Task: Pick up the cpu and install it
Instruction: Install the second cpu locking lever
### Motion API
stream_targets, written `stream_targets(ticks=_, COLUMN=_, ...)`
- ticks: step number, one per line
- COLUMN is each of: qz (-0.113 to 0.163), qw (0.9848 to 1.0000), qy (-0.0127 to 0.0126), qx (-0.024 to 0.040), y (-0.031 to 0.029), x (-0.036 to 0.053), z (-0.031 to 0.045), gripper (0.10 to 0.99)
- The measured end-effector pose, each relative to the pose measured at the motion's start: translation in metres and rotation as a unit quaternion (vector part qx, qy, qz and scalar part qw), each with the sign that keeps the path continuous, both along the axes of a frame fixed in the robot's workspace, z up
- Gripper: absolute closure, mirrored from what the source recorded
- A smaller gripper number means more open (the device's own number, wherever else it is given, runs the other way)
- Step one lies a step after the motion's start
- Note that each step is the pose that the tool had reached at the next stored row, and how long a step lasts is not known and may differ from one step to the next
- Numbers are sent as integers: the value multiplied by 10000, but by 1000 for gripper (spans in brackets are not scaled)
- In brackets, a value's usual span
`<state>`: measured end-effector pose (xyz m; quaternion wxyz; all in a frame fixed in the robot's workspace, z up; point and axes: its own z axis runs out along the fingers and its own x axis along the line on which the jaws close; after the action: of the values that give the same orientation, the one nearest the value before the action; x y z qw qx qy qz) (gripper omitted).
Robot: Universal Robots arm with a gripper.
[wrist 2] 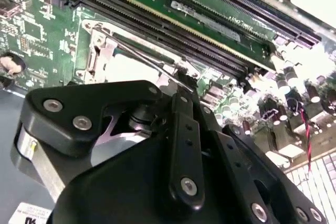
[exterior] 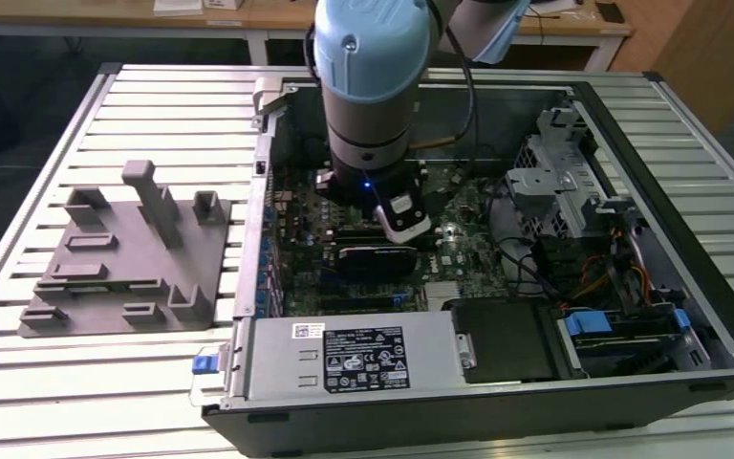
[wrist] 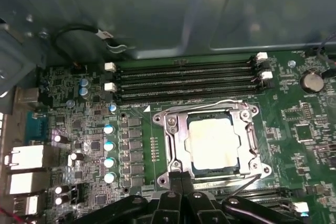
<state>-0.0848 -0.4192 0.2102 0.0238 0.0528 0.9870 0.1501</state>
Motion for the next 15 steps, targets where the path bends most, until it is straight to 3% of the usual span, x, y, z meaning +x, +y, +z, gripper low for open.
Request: stream_targets(ticks=15, qz=0, qw=10000, qy=0, qx=0, y=0, x=15, z=374, gripper=980)
